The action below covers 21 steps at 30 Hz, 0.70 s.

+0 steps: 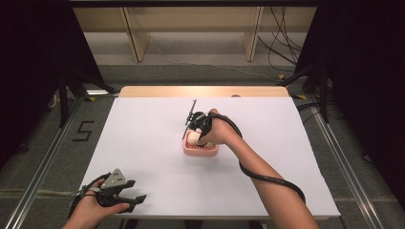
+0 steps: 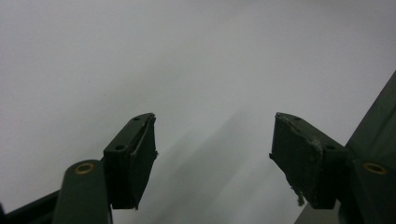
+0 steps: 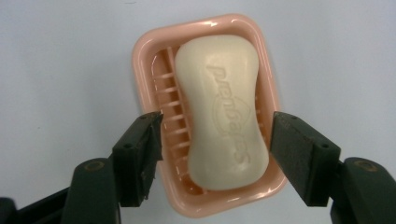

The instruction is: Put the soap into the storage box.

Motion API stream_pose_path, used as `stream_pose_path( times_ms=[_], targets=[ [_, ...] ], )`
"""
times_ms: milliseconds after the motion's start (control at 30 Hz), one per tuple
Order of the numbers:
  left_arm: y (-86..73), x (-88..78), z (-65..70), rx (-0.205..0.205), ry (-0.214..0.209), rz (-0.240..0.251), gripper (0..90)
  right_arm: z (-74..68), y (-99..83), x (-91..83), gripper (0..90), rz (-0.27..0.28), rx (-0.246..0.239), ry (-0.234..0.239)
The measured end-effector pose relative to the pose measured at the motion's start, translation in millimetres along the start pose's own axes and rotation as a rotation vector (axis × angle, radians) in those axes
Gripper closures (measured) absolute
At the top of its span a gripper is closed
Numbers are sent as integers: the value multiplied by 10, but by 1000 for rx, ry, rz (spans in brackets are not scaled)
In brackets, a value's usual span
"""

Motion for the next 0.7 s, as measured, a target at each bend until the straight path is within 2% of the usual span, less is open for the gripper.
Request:
stream_pose_path(
  times_ms=[33, 67, 167, 200, 233, 267, 367, 400, 433, 467, 500, 533, 600, 700],
  targets=[
    [-3, -9, -5, 6, -15, -14, 305, -13, -23, -11, 338, 7, 9, -4],
    [-7, -9, 18, -20, -29, -12, 305, -23, -45, -25, 335, 21, 22, -9],
    [-7, -3, 23, -26, -24, -10, 305, -56, -116, -76, 317, 66, 61, -18],
    [-10, -1, 23, -24, -24, -9, 305, -101, -141, -99, 313, 70, 96, -4],
    [-11, -4, 20, -22, -27, -15, 305, -139, -207, -102, 312, 86, 87, -10],
    [-20, 0, 39, -55, -23, -21, 305, -170, -245, -101, 312, 87, 92, -13],
    [-19, -3, 36, -48, -27, -19, 305, -216, -323, -99, 311, 91, 86, -22],
    [-17, -2, 18, -25, -21, -20, 304, -233, -366, -96, 310, 98, 79, -21],
    [-19, -1, 22, -28, -22, -21, 304, -265, -409, -95, 309, 98, 91, -18],
    [-21, 1, 26, -32, -23, -21, 304, -270, -453, -95, 309, 103, 71, -24],
    [-22, 1, 24, -30, -23, -23, 304, -302, -503, -98, 308, 103, 94, -25],
    [-23, 2, 19, -26, -21, -25, 304, -318, -550, -99, 307, 102, 95, -14],
    [-29, 1, 26, -32, -30, -29, 304, -375, -689, -108, 306, 121, 120, -24],
    [-29, 10, 14, -26, -22, -26, 303, -408, -779, -111, 306, 129, 127, -26]
  ],
)
Point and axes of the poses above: each handheld gripper's, and its own axes: x roughly forward along the jaws, y roughly out of its top, z roughly to its right, the point moved 4 cm from there along x, roughly forward along the jaws, and after that the axes turned 2 degrees about y, right-handed, at the moved point
